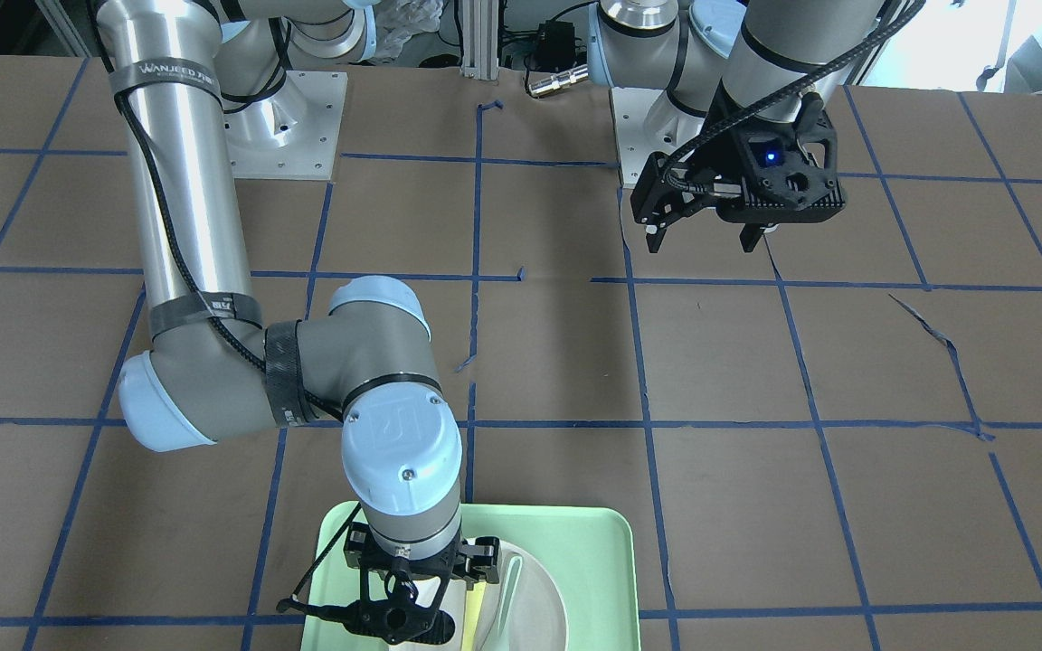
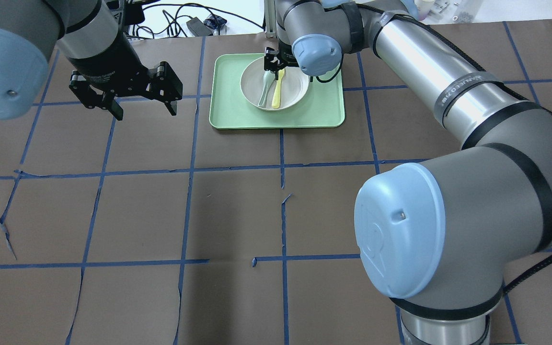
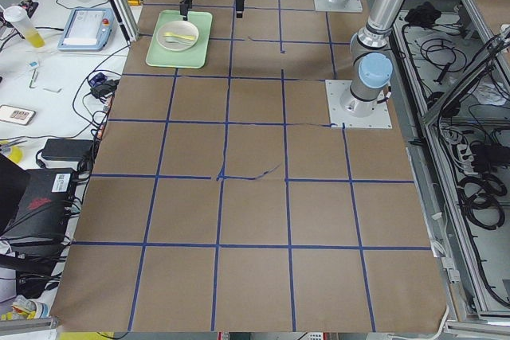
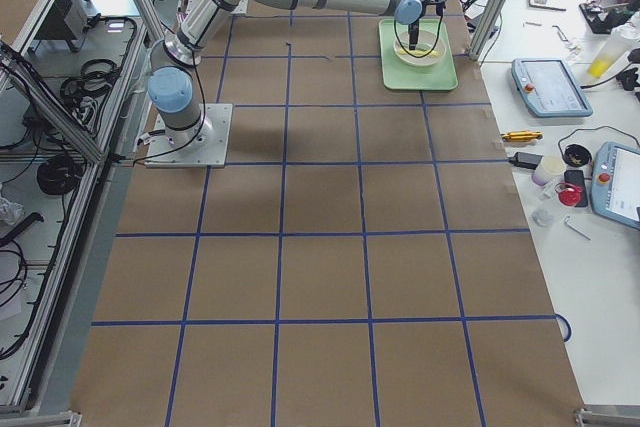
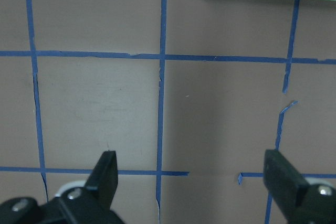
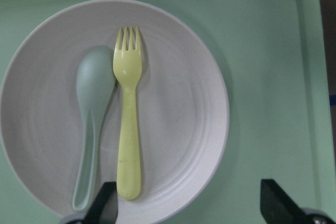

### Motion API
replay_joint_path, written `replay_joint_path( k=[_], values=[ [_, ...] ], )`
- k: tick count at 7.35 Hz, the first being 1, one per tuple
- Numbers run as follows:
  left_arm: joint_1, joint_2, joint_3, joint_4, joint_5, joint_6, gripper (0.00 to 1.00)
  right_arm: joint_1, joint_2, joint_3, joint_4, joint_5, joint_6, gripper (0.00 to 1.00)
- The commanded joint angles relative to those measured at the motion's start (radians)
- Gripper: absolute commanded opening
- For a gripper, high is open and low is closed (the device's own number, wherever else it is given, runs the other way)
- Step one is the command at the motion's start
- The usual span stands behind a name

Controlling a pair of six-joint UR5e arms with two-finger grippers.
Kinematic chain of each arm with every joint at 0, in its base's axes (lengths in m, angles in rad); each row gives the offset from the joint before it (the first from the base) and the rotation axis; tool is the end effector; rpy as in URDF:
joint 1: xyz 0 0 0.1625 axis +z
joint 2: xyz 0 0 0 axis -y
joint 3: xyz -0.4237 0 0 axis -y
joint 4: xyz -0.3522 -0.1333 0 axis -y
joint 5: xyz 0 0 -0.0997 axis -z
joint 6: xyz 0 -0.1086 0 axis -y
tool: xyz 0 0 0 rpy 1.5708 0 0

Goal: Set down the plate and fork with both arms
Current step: 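Reach the right gripper into the plate and grasp the yellow fork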

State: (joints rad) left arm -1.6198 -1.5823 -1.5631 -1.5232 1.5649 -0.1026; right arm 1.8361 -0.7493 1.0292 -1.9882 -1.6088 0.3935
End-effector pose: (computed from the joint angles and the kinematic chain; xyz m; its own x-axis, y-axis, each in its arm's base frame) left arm -0.1564 -0.4543 0.4807 -0.9985 -0.0532 0.0103 -0.0536 0.9976 -0.0429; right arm 0.3245 -0.7018 0.2600 -0.9915 0.1292 -0.0178 0.1304 0.9814 -0.1410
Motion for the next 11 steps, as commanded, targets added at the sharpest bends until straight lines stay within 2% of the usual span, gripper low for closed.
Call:
replay_joint_path(
  k=[1, 7, 8, 9, 11],
  values=[
    [0.0, 0.004, -0.002, -0.002, 0.001, 0.0, 1.0, 0.02, 0.06, -0.024, -0.012, 0.006, 0.008, 0.87],
    [0.0, 0.007, -0.008, -0.003, 0.003, 0.0, 1.0, 0.032, 0.108, -0.027, -0.083, 0.032, -0.022, 0.76],
    [0.0, 0.007, -0.008, -0.003, 0.001, 0.0, 1.0, 0.031, 0.111, -0.027, -0.084, 0.032, -0.022, 0.68],
    [0.0, 0.007, -0.008, -0.003, 0.003, 0.0, 1.0, 0.031, 0.113, -0.026, -0.084, 0.033, -0.022, 0.55],
    [0.0, 0.005, -0.008, -0.002, 0.001, 0.0, 1.0, 0.032, 0.12, -0.026, -0.086, 0.041, -0.027, 0.54]
  ],
)
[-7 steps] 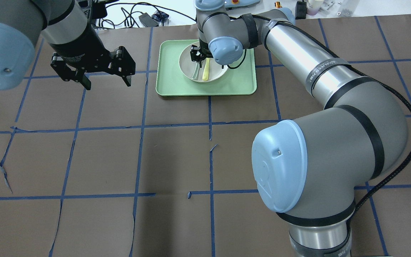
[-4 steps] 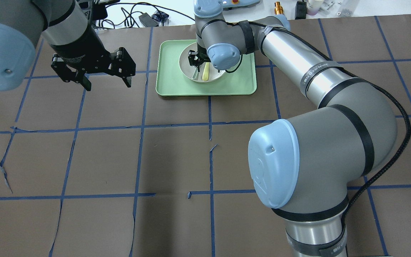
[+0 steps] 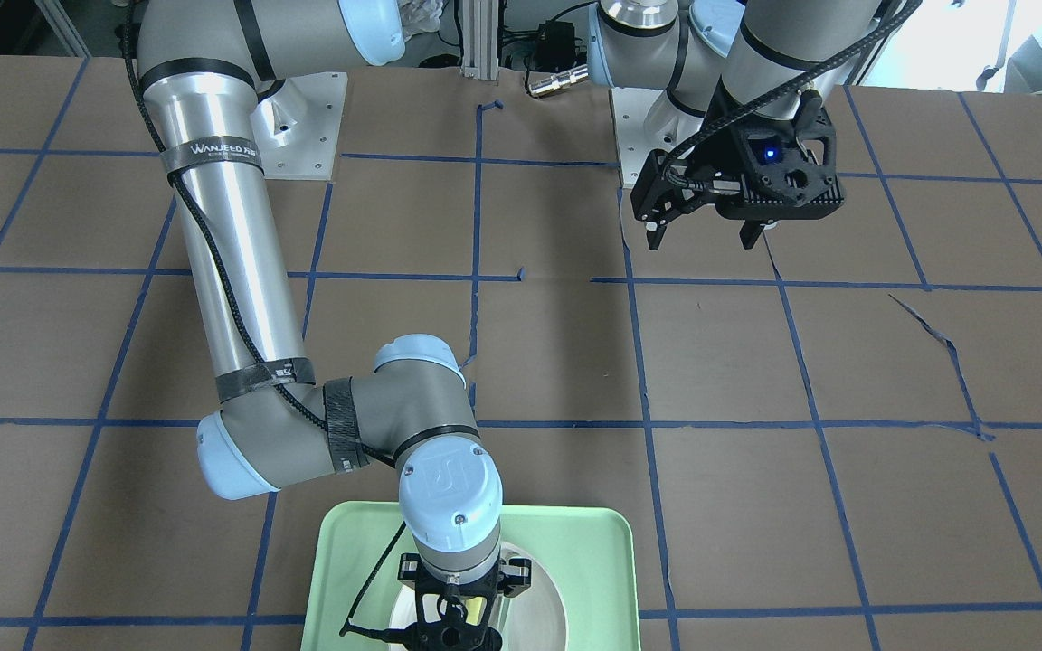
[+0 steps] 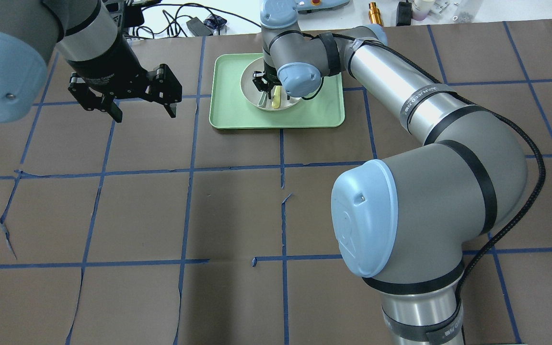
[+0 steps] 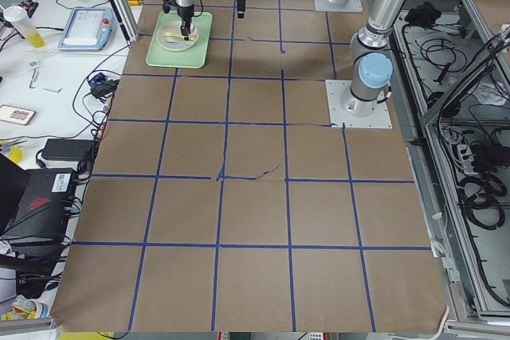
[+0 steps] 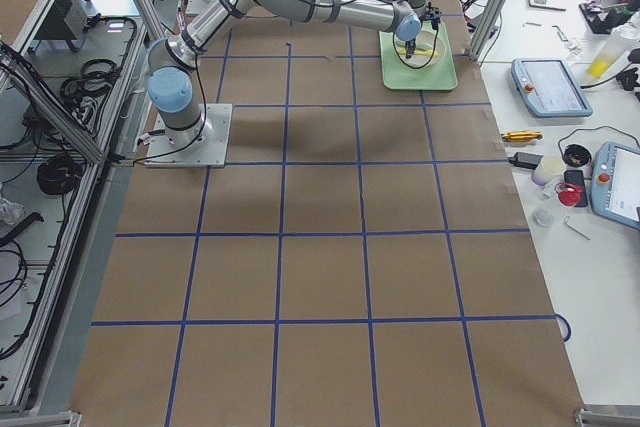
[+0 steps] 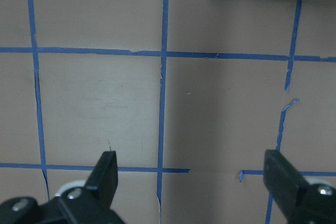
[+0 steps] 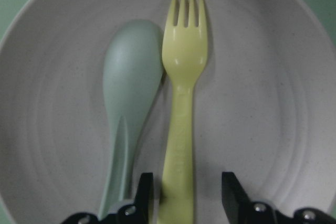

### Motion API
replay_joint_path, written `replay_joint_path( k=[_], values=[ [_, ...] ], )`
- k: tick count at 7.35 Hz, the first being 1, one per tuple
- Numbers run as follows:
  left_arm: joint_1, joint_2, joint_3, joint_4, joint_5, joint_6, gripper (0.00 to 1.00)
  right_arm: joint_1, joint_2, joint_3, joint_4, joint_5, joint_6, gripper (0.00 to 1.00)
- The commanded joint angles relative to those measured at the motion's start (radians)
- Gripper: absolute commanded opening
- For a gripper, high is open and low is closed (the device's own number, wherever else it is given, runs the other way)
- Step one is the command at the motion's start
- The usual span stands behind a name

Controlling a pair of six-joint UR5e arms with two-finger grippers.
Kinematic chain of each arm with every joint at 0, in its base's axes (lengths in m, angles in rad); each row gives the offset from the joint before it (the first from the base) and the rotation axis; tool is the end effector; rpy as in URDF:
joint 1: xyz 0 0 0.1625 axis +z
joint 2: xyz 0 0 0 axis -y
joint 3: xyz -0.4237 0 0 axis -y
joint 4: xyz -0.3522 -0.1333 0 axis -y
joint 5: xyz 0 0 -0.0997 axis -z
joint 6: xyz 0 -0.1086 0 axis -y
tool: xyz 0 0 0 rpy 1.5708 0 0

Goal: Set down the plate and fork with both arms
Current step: 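Reach the right gripper into the plate and grasp the yellow fork, then lift the fork with the right gripper and lower it onto the tray beside the plate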

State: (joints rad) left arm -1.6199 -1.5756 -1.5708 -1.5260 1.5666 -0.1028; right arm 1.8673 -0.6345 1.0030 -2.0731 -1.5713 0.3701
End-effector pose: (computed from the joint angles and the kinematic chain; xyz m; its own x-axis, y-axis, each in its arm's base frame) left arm -0.1561 -0.4511 0.4800 -0.9985 -0.0534 0.0083 -0.0537 0.9978 -0.0393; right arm 0.3562 -0.7100 0.1925 -0.9964 0.0705 -0.0478 0.0760 0.9893 -0.1246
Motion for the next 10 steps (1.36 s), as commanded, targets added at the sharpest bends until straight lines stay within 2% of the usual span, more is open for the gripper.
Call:
replay_joint_path(
  k=[1, 2, 5, 10],
  values=[
    [0.0, -0.001, 0.0, 0.001, 0.0, 0.0, 1.0, 0.0, 0.006, -0.001, -0.004, 0.013, -0.005, 0.51],
    [0.0, -0.001, 0.0, 0.001, 0.0, 0.0, 1.0, 0.001, 0.006, 0.0, -0.002, 0.014, -0.005, 0.4],
    [0.0, -0.001, 0.0, 0.001, 0.0, 0.0, 1.0, 0.0, -0.002, 0.002, -0.001, 0.013, -0.029, 0.23],
    [0.0, -0.009, -0.002, 0.001, 0.0, -0.003, 1.0, -0.031, -0.088, 0.04, 0.022, -0.027, -0.184, 0.22]
  ],
)
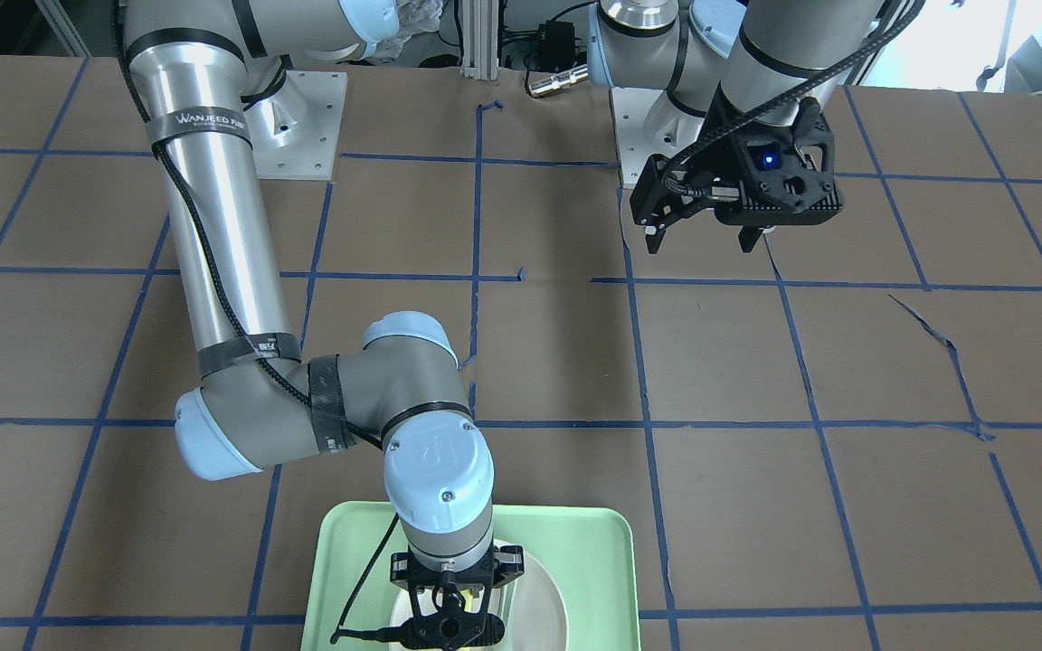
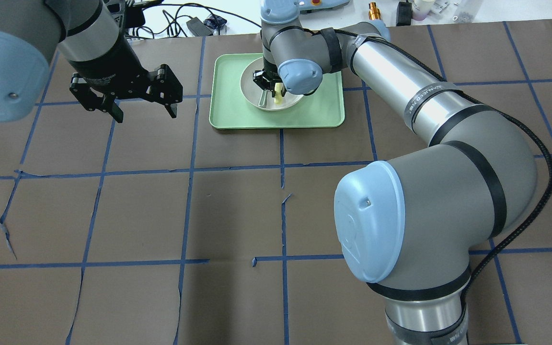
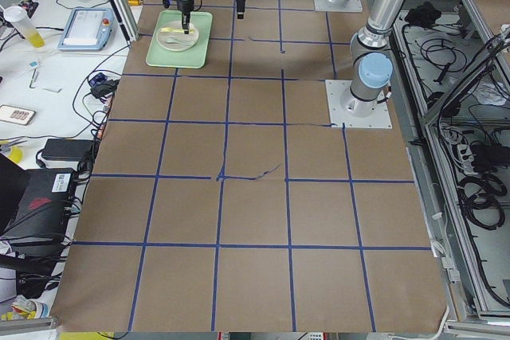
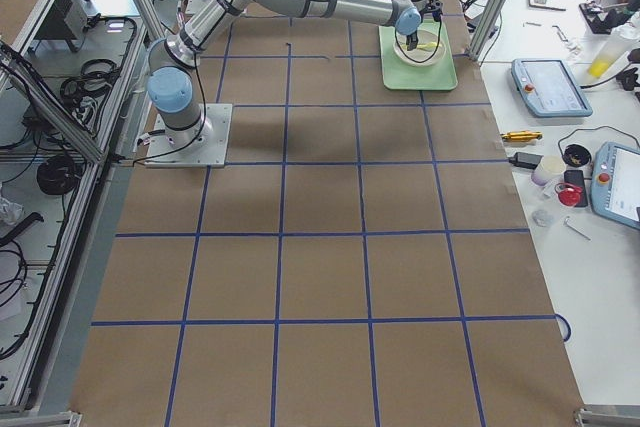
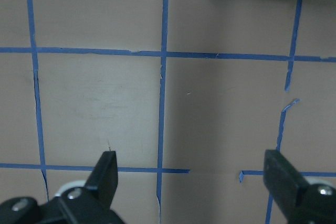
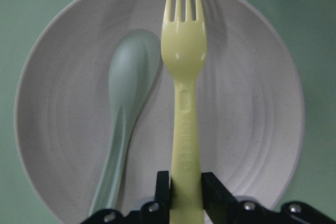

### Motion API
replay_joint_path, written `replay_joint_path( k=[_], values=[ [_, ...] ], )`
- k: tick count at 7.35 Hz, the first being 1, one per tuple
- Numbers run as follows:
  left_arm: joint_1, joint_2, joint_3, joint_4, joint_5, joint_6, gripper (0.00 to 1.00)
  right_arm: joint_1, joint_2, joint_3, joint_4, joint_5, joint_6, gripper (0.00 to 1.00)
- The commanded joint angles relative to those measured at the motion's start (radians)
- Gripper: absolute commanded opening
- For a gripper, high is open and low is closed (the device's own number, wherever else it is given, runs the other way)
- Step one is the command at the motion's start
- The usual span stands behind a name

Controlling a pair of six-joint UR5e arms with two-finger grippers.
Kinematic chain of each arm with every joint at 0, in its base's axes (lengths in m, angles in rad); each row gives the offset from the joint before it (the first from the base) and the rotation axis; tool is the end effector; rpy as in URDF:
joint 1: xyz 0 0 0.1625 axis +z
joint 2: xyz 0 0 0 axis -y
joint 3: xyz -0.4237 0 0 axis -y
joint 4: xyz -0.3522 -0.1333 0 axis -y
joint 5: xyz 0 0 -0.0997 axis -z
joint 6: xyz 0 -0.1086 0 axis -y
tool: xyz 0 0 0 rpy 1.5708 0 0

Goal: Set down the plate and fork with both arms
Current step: 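Lift the fork with the right gripper and lower it onto the tray beside the plate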

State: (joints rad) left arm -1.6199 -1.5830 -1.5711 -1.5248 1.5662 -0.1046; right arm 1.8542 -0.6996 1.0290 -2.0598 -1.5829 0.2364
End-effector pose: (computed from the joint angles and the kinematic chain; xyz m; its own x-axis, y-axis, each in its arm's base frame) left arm -0.1562 -0.4535 0.4766 -0.9984 -0.0553 0.0081 -0.0555 0.9979 -0.0328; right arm 0.3429 -0.7054 0.2300 -0.9985 -0.0480 -0.0256 -0.0434 0.9866 -0.1573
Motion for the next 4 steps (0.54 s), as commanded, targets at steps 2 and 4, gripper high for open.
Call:
replay_joint_path(
  k=[2, 4],
  values=[
    [-0.002, -0.002, -0.001, 0.0, -0.005, -0.001, 1.0, -0.094, -0.076, 0.058, 0.038, -0.012, -0.156, 0.22],
    [-0.002, -0.005, -0.003, 0.0, -0.005, -0.001, 1.0, -0.13, -0.074, 0.111, 0.036, 0.001, -0.205, 0.22]
  ],
)
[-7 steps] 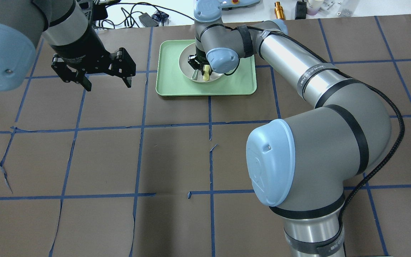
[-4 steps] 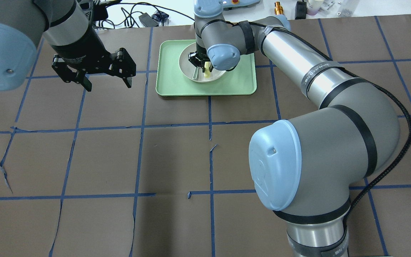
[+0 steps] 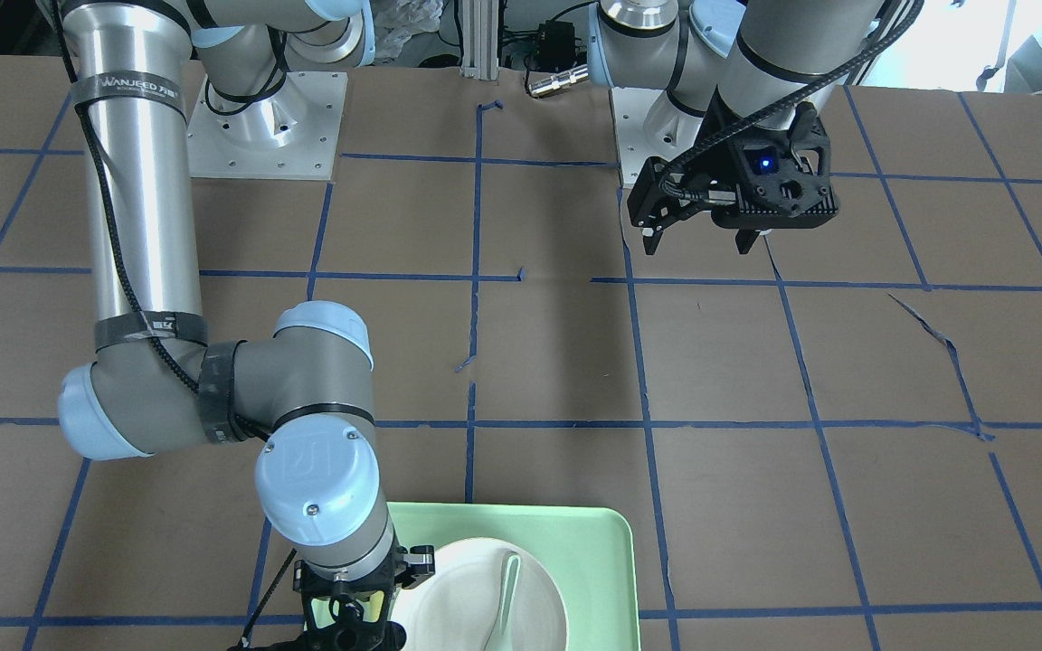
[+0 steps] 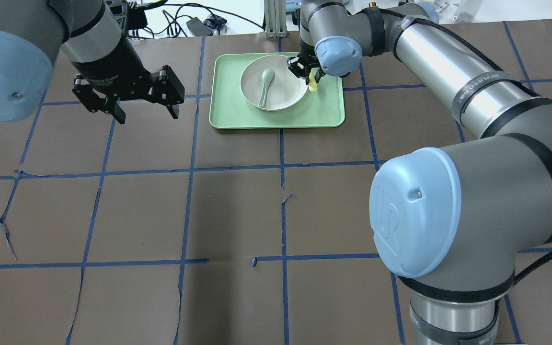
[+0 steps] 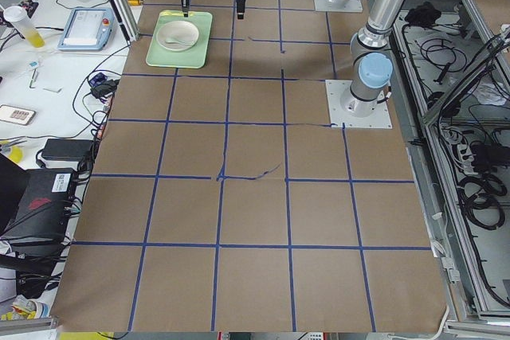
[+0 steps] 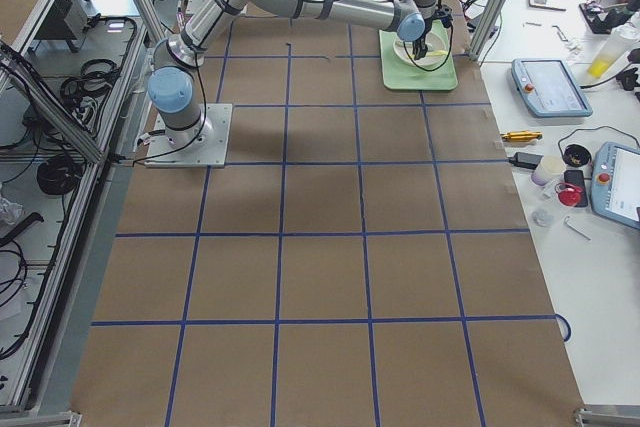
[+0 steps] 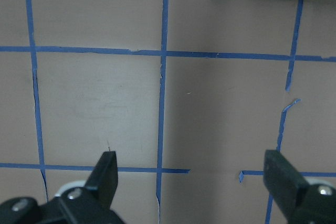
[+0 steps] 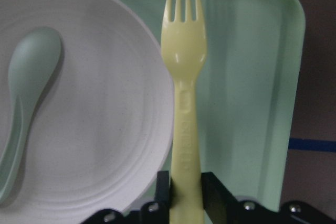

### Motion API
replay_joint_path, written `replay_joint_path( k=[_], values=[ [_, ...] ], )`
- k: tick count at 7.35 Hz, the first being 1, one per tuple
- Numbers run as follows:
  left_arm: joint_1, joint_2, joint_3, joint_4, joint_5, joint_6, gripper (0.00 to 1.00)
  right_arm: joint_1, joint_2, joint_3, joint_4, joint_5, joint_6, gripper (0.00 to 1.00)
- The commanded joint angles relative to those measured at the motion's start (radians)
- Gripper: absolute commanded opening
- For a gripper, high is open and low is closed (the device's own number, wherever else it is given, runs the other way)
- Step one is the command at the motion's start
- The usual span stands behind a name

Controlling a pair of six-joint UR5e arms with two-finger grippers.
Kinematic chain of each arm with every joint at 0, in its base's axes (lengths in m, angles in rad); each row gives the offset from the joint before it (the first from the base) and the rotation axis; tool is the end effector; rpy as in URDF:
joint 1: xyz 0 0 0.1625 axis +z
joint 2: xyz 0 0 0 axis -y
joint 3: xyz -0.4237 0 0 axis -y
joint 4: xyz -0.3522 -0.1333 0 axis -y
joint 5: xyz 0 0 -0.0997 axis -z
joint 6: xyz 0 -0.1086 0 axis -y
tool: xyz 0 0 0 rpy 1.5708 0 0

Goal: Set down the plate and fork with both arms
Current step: 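Lift the fork with the right gripper and lower it onto the tray beside the plate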

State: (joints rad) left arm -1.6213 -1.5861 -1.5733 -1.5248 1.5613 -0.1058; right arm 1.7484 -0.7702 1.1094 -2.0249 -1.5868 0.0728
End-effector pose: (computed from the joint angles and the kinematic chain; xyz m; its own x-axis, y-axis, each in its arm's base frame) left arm -0.1574 -0.4540 0.4741 -0.9984 -0.0550 0.0124 -0.0553 0.9981 -0.0270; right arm 0.2616 -0.7127 0.2439 -0.9946 -0.1033 0.0075 -0.1034 0.9879 -0.1155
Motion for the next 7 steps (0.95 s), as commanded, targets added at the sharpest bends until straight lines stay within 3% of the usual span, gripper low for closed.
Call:
replay_joint_path(
  k=[1, 5, 6, 7],
  values=[
    [0.0, 0.0, -0.001, 0.0, 0.0, 0.0, 1.0, -0.032, -0.001, 0.053, 0.0, 0.005, -0.044, 0.22],
    [0.0, 0.0, -0.001, -0.002, 0.002, 0.0, 1.0, -0.038, 0.008, 0.086, -0.024, 0.027, -0.03, 0.25],
    [0.0, 0.001, -0.001, -0.002, 0.003, 0.0, 1.0, -0.038, 0.008, 0.087, -0.024, 0.031, -0.031, 0.7],
    [0.0, 0.002, -0.001, -0.002, 0.003, 0.0, 1.0, -0.04, 0.005, 0.089, -0.024, 0.031, -0.031, 1.0]
  ],
)
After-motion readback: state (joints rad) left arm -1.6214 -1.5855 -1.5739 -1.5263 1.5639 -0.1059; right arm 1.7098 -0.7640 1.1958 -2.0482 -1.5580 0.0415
